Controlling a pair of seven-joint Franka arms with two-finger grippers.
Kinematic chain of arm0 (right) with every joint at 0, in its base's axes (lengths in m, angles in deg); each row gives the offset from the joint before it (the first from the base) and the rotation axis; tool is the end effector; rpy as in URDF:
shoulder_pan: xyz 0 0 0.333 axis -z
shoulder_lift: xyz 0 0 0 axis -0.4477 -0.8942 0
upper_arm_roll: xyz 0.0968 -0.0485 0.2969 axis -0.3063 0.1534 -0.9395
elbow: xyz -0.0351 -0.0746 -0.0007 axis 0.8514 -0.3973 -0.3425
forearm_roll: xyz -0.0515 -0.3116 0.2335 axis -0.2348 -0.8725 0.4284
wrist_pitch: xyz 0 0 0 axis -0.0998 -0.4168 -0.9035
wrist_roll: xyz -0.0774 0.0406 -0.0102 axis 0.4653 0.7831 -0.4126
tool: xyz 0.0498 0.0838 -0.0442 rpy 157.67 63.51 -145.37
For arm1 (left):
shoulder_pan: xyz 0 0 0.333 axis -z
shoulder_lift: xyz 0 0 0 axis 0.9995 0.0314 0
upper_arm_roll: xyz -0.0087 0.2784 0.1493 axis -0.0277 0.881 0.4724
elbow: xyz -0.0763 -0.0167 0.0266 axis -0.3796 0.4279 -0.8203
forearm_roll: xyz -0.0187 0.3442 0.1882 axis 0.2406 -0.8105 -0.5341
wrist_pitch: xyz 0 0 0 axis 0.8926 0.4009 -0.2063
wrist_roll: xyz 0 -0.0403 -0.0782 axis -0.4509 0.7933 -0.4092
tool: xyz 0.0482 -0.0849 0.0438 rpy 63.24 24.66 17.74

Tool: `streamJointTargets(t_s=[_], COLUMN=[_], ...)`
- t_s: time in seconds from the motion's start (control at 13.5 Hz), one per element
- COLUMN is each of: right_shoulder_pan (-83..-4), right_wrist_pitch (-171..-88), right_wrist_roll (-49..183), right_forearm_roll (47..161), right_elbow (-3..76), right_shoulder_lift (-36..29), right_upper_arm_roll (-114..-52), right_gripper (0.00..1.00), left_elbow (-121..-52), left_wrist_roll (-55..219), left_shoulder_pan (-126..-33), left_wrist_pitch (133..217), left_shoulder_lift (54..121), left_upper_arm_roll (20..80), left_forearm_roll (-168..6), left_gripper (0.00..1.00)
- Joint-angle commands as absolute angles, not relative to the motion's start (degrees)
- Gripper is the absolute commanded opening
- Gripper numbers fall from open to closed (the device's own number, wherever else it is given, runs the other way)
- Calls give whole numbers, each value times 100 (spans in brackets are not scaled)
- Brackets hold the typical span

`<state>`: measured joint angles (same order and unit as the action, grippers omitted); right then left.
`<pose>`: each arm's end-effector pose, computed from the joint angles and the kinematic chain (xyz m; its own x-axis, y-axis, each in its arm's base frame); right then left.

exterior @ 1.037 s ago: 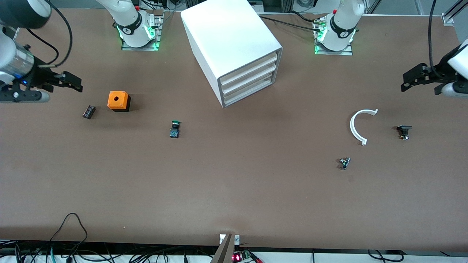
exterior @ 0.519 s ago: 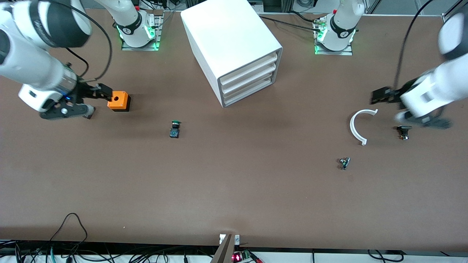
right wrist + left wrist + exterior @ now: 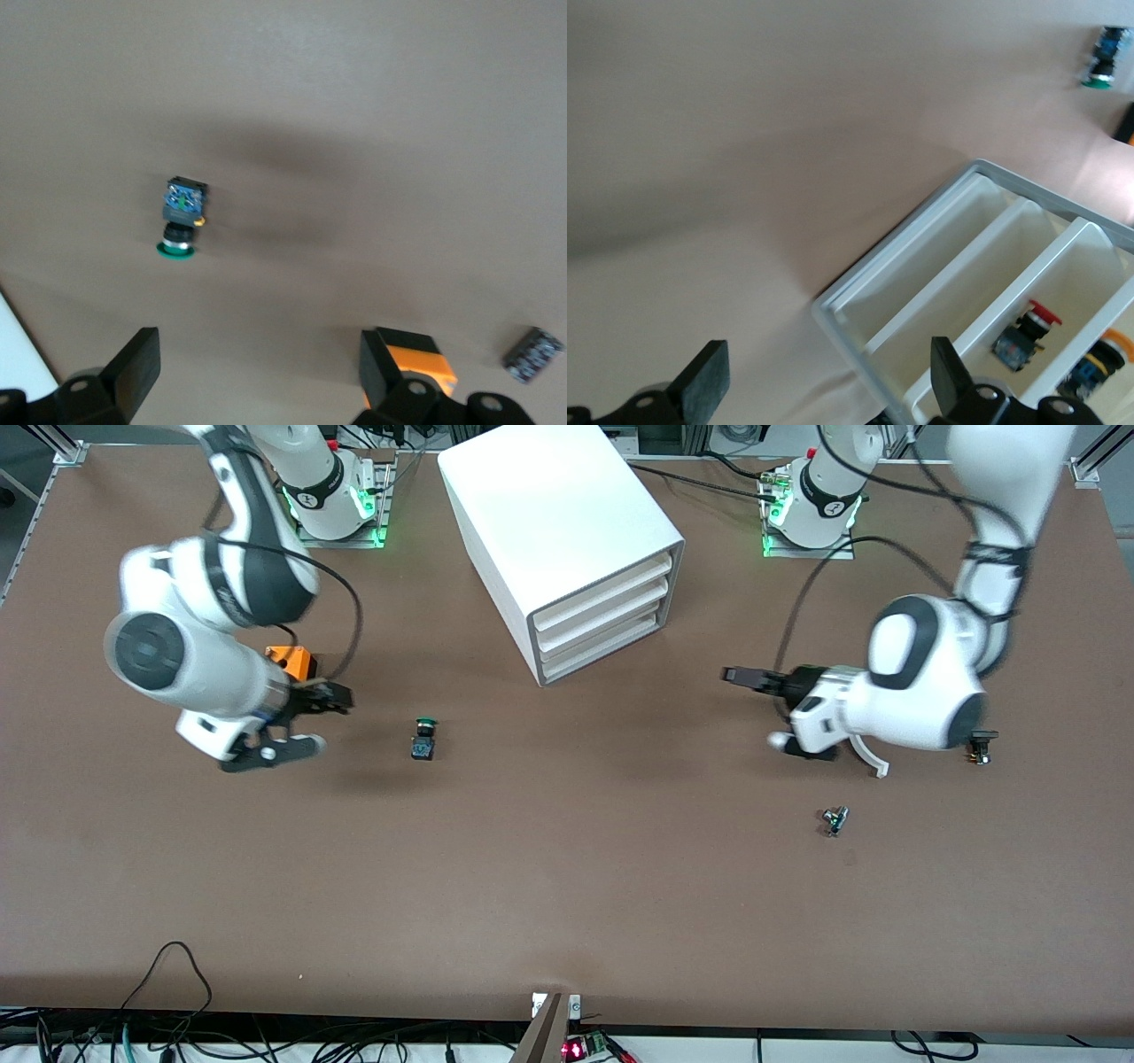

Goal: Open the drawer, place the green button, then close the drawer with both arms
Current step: 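Reach the right gripper to the green button while the left gripper reaches the drawer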

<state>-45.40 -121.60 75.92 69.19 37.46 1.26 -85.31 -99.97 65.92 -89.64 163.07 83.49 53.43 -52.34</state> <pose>0.5977 0.1725 0.3728 0.9633 0.1853 -0.1942 0.1886 -0.9821 -0.0015 0.5335 -0.1760 0.2698 0.8706 -0.2171 -0.4414 0.1033 -0.7967 0.5955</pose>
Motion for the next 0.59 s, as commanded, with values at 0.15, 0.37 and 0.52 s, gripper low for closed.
streamJointTargets(t_s=[0.15,0.37,0.52], right_shoulder_pan=[-4953,-5042,-5103], right_wrist_pitch=[-13118,-14103,-14386], right_wrist_roll=[8469,9217,9551], right_forearm_roll=[7020,6985,6994], right_elbow=[4022,4506,4543], right_shoulder_lift=[-307,-605,-843], right_upper_arm_roll=[-8578,-8824,-8825], right_gripper=[100,100,100], left_elbow=[-10871,-11056,-11057], left_wrist_roll=[5049,4905,4905], left_shoulder_pan=[-8513,-8495,-8346], left_wrist_pitch=[17082,17469,17478], left_shoulder_lift=[8791,8923,9037], left_upper_arm_roll=[5088,4771,4735], left_forearm_roll=[-2902,-2626,-2477], left_gripper=[100,100,99])
